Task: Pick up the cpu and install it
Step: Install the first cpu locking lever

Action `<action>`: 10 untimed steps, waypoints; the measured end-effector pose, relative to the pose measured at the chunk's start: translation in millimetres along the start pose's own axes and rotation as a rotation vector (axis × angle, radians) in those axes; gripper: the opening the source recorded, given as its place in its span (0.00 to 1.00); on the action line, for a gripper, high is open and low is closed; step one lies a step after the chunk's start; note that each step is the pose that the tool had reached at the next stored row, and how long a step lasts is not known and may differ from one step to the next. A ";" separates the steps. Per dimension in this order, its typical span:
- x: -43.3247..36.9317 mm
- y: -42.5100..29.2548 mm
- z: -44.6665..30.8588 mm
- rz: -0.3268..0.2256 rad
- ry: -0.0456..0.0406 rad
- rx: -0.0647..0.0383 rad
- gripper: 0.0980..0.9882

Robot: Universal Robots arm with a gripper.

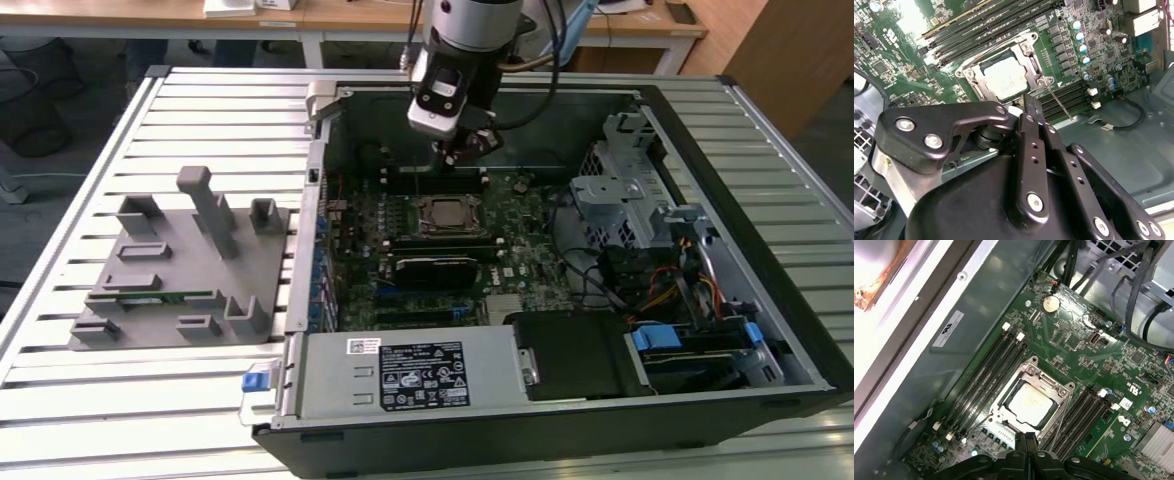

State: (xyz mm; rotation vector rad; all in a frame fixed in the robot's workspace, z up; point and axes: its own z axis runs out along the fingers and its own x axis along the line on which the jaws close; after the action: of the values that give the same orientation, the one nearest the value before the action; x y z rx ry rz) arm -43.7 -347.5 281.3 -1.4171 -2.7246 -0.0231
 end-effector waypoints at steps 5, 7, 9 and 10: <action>0.0 0.0 0.0 -0.028 -0.0006 0.002 0.01; 0.0 0.0 0.0 -0.039 -0.0007 0.003 0.01; 0.0 0.0 0.0 -0.050 -0.0009 0.004 0.01; 0.0 0.0 0.0 -0.055 -0.0011 0.004 0.01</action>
State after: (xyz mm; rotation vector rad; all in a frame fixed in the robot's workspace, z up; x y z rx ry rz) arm -43.7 -347.5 281.3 -1.3406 -2.7626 -0.0201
